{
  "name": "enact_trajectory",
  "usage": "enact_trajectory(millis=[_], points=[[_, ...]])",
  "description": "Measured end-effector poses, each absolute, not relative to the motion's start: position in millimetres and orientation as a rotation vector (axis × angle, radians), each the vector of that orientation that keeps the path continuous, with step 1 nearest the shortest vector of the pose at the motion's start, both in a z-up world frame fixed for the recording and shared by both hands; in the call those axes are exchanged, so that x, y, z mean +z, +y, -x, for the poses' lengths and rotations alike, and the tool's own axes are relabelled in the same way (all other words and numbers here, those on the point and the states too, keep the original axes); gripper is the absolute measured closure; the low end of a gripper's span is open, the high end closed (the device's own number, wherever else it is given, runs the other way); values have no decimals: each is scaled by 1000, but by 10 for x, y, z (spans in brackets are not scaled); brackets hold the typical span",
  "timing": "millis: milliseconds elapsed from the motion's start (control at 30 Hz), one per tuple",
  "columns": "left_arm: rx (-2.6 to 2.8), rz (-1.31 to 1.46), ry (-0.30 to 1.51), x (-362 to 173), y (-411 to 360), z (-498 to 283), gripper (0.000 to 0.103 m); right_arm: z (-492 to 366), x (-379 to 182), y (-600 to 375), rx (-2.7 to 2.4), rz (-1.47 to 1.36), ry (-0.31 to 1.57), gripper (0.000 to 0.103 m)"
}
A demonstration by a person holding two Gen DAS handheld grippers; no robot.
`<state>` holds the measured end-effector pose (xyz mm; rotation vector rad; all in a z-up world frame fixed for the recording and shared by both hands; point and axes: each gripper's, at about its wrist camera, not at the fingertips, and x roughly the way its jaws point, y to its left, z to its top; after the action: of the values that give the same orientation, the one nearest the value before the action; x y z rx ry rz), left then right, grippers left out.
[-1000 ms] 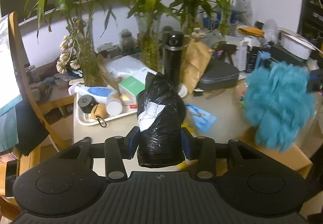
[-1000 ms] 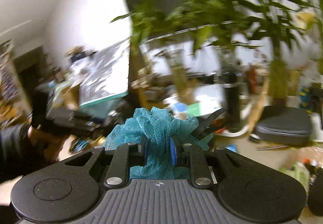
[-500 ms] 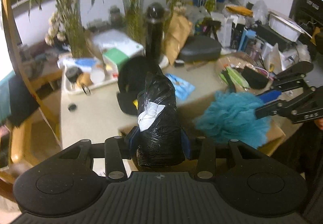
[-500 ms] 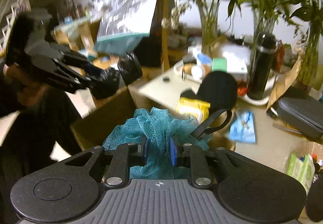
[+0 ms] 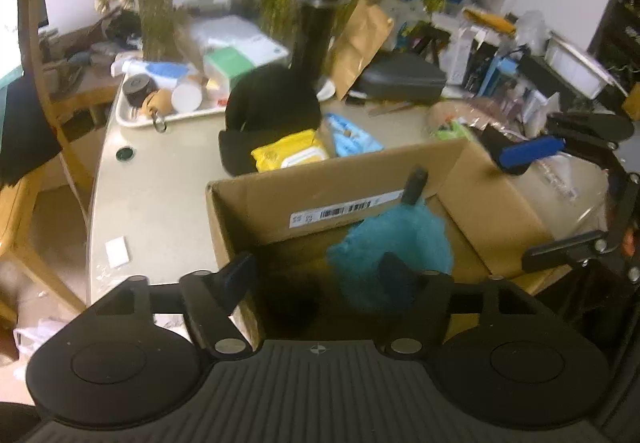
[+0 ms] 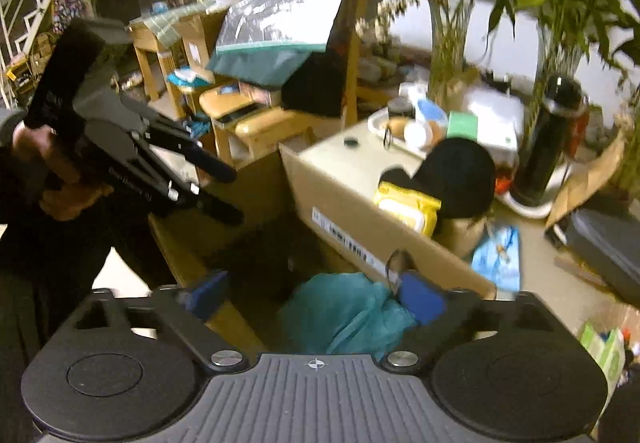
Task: Organize soft objects
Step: 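Carry both items over the cardboard box and open both grippers to drop them, then move the right gripper toward the blue wet-wipes packet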
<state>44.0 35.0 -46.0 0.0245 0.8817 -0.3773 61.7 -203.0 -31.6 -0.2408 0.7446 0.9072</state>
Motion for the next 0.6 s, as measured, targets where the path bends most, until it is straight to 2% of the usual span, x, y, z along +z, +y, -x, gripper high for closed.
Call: enact_trajectory(millis=[133,600], points=[[-358,-61,807,-410,315,-366,31,-671,-252,-2062,848,208,690,0],[-333,-66,659,-277,327,-544,31,-1061,-207,-2364,556,-6,586,0]])
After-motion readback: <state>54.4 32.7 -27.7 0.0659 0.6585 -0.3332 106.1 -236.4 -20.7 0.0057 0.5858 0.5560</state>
